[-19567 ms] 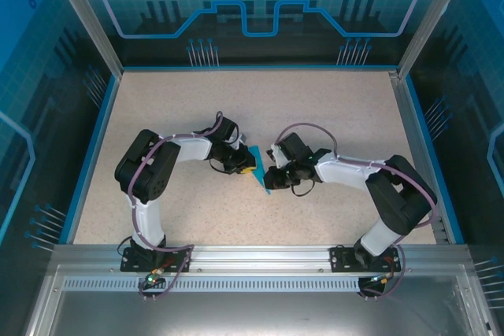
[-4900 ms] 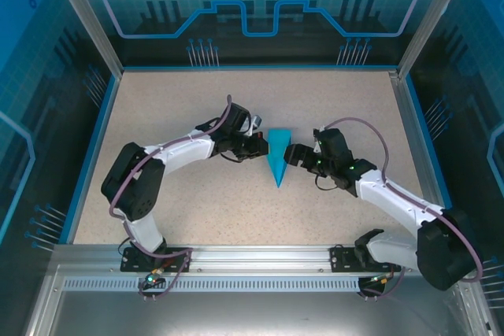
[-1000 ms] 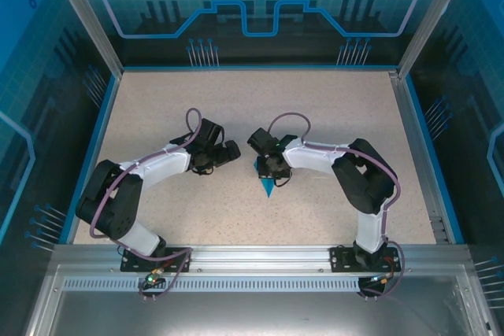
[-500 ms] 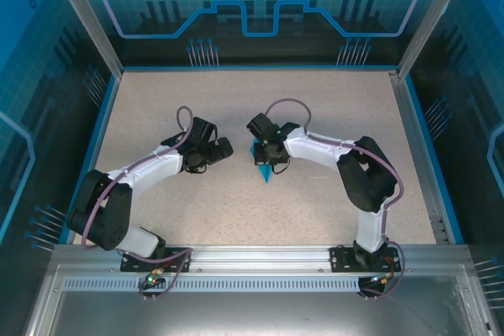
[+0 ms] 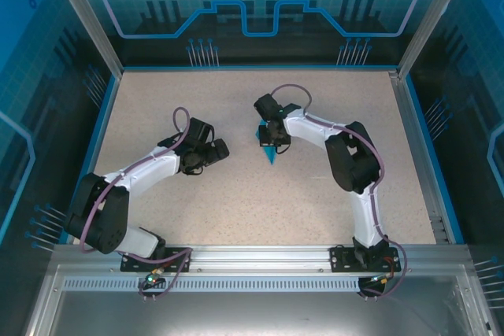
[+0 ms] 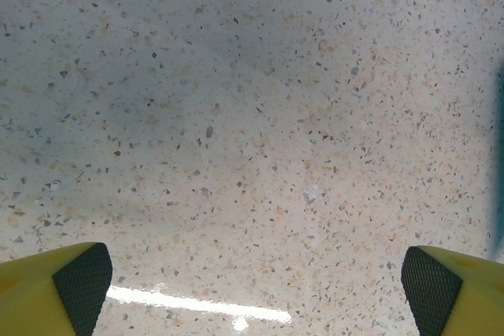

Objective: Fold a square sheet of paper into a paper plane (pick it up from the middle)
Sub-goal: Move the paper plane to the center of the table.

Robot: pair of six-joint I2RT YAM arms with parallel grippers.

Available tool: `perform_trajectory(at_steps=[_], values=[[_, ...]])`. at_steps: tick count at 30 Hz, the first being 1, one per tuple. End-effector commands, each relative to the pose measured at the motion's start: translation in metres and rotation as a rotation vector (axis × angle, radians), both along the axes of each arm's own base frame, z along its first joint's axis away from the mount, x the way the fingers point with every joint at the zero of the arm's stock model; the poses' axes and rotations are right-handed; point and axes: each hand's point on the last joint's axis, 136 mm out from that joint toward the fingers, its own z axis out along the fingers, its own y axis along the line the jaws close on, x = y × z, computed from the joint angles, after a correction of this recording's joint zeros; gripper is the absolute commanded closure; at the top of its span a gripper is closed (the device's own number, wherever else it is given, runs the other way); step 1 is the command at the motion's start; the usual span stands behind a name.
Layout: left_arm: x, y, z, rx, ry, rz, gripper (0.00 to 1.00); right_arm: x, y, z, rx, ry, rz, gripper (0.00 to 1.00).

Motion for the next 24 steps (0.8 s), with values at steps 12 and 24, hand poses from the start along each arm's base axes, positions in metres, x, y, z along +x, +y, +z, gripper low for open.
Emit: perform_trajectory(at_steps=[12, 24], values=[[-0.007, 0.008, -0.007, 0.028, 0.029, 0.0, 0.02, -0.013, -0.012, -0.043, -0.077, 0.117, -0.008, 0.88], [0.005, 0.018, 0.026, 0.083, -0.043, 0.029, 0.02, 0.006, 0.006, 0.075, 0.075, -0.088, 0.007, 0.61]])
